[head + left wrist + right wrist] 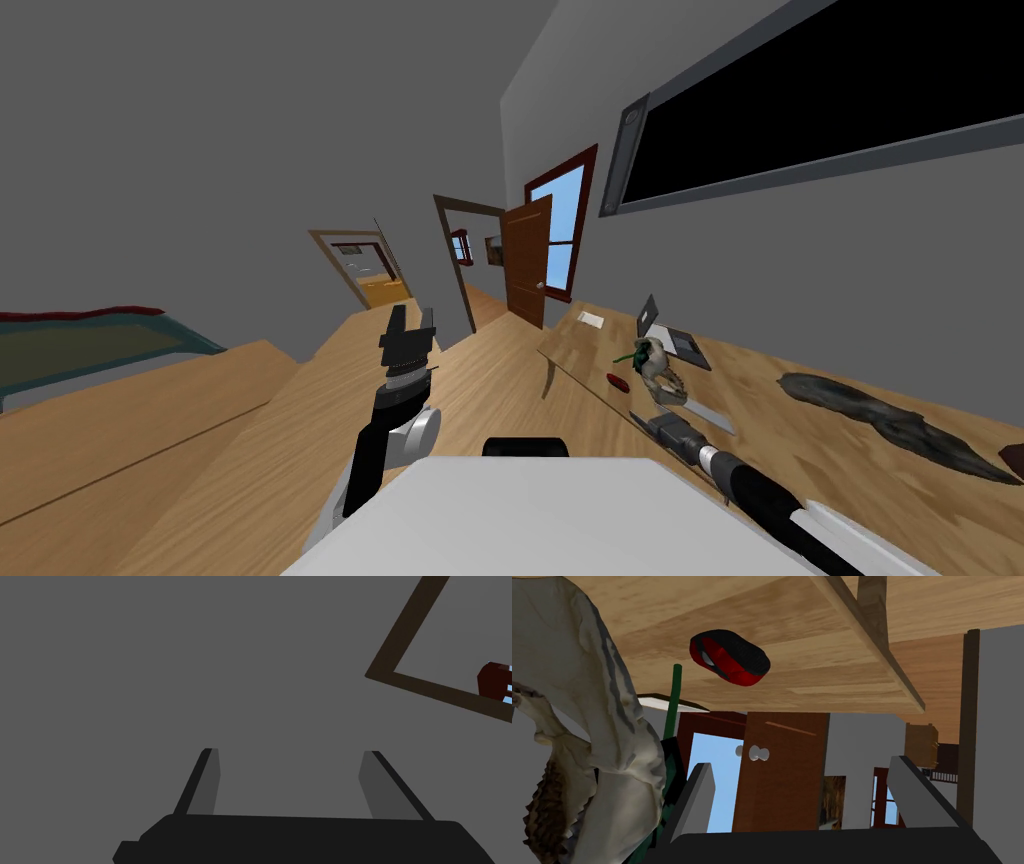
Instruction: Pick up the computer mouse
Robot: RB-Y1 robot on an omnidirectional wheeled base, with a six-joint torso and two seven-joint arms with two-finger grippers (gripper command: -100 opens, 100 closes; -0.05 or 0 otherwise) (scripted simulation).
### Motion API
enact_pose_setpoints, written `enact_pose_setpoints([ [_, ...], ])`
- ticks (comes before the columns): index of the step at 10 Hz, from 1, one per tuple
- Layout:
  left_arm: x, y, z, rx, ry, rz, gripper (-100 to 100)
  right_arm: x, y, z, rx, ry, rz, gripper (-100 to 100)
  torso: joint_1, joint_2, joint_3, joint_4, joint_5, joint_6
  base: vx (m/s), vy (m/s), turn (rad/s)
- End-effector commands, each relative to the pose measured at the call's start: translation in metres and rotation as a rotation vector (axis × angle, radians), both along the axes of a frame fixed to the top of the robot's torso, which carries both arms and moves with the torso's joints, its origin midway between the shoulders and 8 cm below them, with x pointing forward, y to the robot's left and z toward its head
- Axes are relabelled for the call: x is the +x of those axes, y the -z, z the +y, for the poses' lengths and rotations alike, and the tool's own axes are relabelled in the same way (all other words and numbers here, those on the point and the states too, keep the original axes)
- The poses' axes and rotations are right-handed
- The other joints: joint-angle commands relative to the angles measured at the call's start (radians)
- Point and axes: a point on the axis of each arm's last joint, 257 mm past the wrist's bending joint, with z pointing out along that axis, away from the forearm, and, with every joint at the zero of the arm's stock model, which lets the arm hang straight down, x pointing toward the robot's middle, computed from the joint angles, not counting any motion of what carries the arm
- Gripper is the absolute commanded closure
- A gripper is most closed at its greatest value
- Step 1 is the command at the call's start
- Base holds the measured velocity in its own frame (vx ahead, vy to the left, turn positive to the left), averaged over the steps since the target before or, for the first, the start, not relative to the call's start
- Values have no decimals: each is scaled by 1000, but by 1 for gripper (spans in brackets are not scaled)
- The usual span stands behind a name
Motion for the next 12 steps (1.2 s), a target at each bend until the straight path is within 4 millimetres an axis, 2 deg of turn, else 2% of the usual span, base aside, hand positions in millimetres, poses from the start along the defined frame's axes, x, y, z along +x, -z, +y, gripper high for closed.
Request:
enact_pose_setpoints([
  [1, 0, 0, 0, 0, 0, 0, 0, -10, 8, -10, -27, -3, 28, -100, 0, 0, 0, 0, 0, 0, 63, 45, 100],
  [6, 0, 0, 0, 0, 0, 0, 0, -100, 49, -81, -228, -46, 280, -100, -2, -5, -3, -1, 0, 0, 144, 39, 233],
  [10, 0, 0, 0, 0, 0, 0, 0, -168, 64, -119, -317, -72, 444, -100, -1, -3, -2, -1, -1, 0, 145, 12, 176],
  [12, 0, 0, 0, 0, 0, 0, 0, -216, 70, -137, -356, -90, 550, -100, -5, -4, -2, 0, -1, -2, 147, -17, 243],
])
